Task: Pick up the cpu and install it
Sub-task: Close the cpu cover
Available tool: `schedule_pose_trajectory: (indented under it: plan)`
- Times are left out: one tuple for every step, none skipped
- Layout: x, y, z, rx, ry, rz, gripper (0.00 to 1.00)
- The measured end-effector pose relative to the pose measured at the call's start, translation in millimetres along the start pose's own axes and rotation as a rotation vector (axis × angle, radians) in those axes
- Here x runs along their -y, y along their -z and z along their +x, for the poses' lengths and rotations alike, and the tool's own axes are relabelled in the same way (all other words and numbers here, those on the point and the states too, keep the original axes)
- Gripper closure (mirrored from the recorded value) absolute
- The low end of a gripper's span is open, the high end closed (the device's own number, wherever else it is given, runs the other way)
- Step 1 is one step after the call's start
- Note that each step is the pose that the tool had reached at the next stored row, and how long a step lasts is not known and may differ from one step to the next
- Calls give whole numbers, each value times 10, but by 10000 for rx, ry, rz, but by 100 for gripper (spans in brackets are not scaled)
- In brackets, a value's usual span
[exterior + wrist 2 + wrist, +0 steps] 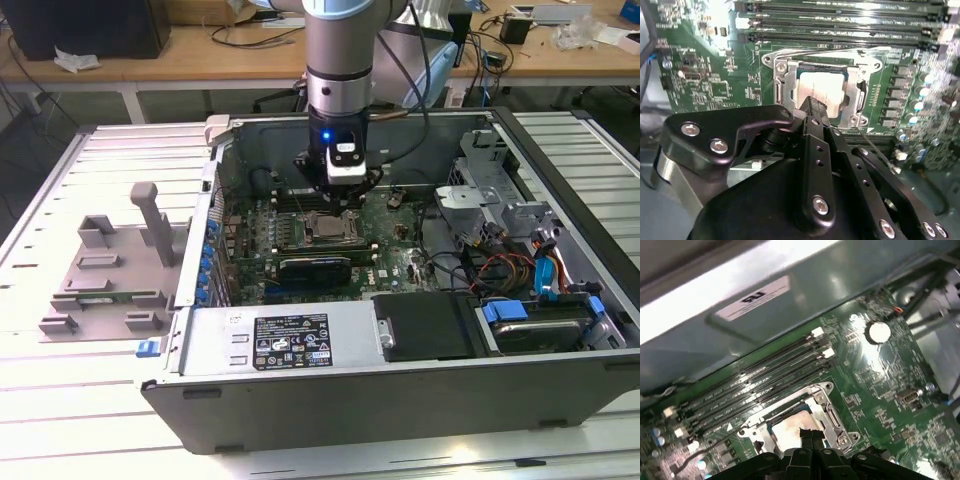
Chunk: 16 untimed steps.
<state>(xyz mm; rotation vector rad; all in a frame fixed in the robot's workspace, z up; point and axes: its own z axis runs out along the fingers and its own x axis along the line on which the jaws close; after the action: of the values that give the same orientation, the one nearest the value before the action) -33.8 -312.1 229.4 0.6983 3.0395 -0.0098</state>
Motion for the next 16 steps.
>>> schedule_pose_trajectory:
  plan:
    - [0,-1,0,1,305,-6,89]
    - [0,-2,0,2,556,-10,89]
    - [0,-2,0,2,748,-14,89]
    - [0,-3,0,3,1042,-19,89]
    - [0,-4,0,4,1259,-24,89]
    - [0,-5,0,6,1613,-30,89]
    - [0,-6,0,6,1797,-35,89]
    - [0,-7,0,7,2016,-38,89]
    - [0,-8,1,7,2348,-46,89]
    - [0,-10,1,9,2750,-54,89]
    - [0,-11,0,10,3023,-59,89]
    - [0,-11,0,10,3237,-63,89]
    - [0,-12,0,11,3416,-66,89]
    - [0,-13,0,11,3612,-71,89]
    - [0,-13,0,12,3803,-73,89]
    - [0,-14,0,13,3983,-76,89]
